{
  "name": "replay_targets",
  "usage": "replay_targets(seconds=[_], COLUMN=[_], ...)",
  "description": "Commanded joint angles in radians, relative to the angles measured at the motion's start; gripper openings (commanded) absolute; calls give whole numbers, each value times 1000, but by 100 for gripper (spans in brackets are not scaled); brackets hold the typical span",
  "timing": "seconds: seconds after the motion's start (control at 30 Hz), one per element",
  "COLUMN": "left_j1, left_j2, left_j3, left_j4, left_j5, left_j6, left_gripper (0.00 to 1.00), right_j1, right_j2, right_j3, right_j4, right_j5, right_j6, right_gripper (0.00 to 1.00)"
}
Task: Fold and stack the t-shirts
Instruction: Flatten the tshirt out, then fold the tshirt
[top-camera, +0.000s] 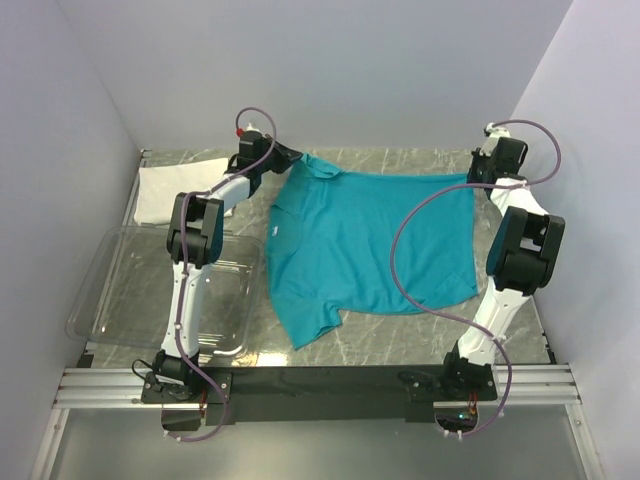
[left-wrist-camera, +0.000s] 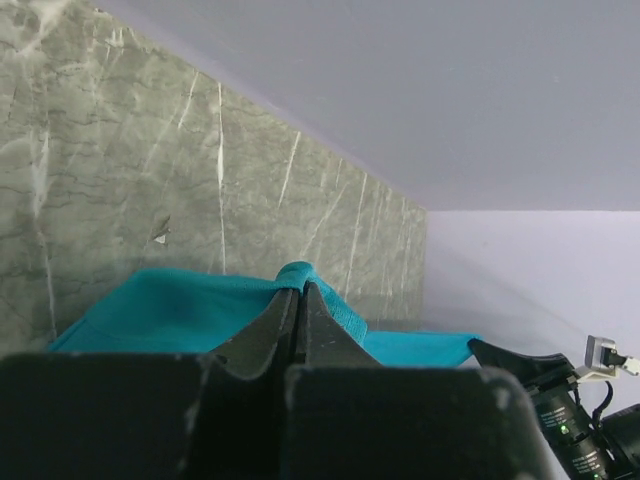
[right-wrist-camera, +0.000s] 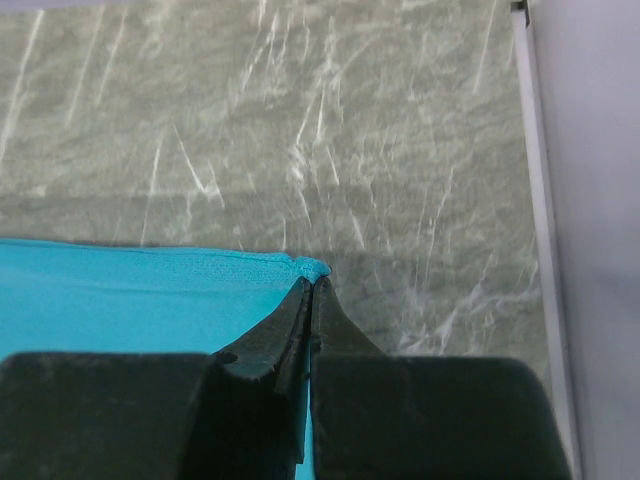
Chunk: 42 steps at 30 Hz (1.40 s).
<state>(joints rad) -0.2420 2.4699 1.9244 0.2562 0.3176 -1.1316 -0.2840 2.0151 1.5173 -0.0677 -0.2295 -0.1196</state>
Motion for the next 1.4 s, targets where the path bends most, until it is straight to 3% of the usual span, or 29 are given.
replay_targets(seconds=[0.0,0.33,1.37], left_j1=[3,9,7], left_j2=[1,-34,-295], left_j3=[57,36,-303], left_j4=[78,110,147], left_j5=[37,92,202], left_j6=[-5,-8,49], left_gripper=[0,0,0], right_j1=[2,-4,-37], right_j2=[8,7,-3], right_j3=[67,92,63], right_j4=[-6,-27,-104], right_j5=[-7,-80,-156], right_j6=[14,35,-12], right_gripper=[0,0,0])
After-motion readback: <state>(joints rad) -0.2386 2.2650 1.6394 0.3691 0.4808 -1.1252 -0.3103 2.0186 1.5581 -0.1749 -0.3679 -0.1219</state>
